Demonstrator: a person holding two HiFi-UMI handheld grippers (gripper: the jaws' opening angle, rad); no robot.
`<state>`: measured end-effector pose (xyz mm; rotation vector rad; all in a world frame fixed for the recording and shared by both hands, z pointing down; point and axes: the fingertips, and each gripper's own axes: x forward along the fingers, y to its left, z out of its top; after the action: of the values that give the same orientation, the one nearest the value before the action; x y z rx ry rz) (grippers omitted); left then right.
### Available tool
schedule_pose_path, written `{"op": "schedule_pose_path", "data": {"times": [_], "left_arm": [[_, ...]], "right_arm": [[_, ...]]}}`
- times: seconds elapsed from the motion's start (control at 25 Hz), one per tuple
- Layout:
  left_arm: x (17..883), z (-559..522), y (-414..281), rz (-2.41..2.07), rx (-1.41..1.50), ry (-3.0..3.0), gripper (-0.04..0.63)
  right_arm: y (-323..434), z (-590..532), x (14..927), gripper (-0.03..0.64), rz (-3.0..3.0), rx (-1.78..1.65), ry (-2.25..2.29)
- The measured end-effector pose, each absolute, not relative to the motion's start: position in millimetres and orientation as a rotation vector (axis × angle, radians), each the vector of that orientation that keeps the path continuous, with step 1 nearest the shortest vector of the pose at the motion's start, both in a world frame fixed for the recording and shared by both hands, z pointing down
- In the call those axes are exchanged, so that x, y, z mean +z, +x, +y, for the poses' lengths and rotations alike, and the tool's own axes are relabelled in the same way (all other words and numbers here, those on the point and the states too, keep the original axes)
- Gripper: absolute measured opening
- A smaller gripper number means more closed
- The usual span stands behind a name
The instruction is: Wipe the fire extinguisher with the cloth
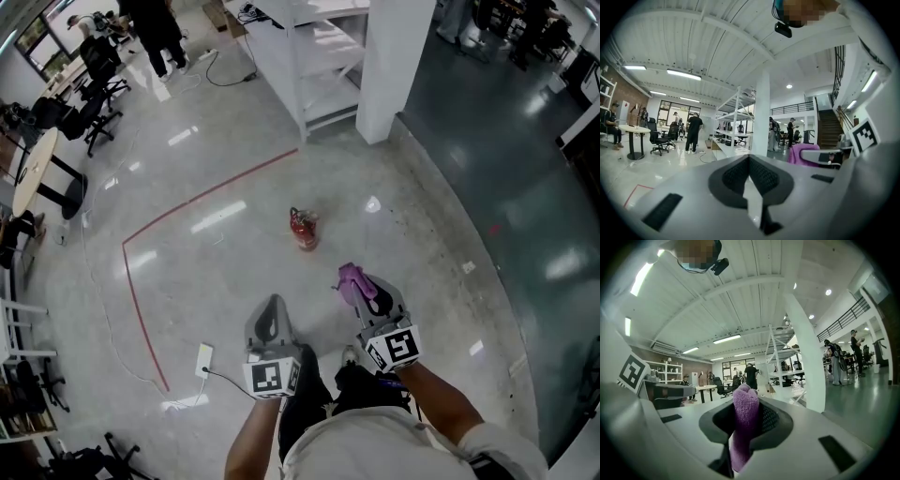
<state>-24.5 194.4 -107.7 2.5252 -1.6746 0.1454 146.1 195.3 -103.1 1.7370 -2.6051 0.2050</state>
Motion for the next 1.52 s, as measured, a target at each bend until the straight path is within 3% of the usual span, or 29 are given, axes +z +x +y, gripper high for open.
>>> {"op": "schedule_pose_path", "data": {"times": [0.64, 1.52], "left_arm": [[-19, 14, -61, -1.387, 0.186, 2.656, 0.003], [430, -86, -34, -1.201, 0.203, 2.784, 0.003]], "right_arm": [[114, 35, -3, 0.067, -2.462, 0.128, 1.788], [144, -101, 462, 0.066, -2.513, -0.147, 1.642]]}}
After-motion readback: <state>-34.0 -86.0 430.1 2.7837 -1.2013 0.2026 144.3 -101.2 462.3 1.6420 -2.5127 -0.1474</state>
